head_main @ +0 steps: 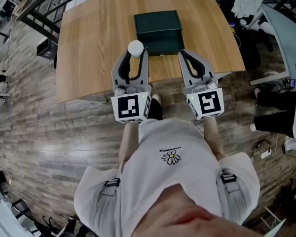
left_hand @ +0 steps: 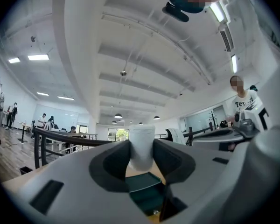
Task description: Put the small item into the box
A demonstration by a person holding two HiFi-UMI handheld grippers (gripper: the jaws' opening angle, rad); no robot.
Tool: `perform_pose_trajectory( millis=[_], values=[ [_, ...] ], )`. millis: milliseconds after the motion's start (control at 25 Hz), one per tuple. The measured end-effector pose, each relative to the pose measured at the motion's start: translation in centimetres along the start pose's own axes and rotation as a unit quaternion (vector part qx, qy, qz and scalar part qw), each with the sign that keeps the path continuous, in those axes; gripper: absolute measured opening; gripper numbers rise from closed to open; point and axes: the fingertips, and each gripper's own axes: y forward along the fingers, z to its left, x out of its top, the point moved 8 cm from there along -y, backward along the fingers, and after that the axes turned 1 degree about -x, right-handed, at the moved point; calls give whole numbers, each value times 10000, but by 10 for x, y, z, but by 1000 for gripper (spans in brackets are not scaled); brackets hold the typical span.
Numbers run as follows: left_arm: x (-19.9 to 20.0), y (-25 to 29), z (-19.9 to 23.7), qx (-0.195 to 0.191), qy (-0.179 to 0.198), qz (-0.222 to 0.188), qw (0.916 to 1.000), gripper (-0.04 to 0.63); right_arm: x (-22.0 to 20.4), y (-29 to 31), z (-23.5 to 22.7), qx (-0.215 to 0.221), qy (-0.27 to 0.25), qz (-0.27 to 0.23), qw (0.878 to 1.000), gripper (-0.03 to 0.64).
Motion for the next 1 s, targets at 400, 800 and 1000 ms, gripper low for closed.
perform_pose_trajectory(
  millis=[400,800,1000],
  values=[
    [23,123,97,-153,-579,23,9982,169,14,133,-40,-377,188,175,9990,6],
    [12,154,94,-481,-63,360,9982,167,-13,159,-78,-681,466,275,9962,6],
    [10,153,99,-165,85,387,9991,167,-31,170,-80,-544,595,573,9951,6]
  ],
)
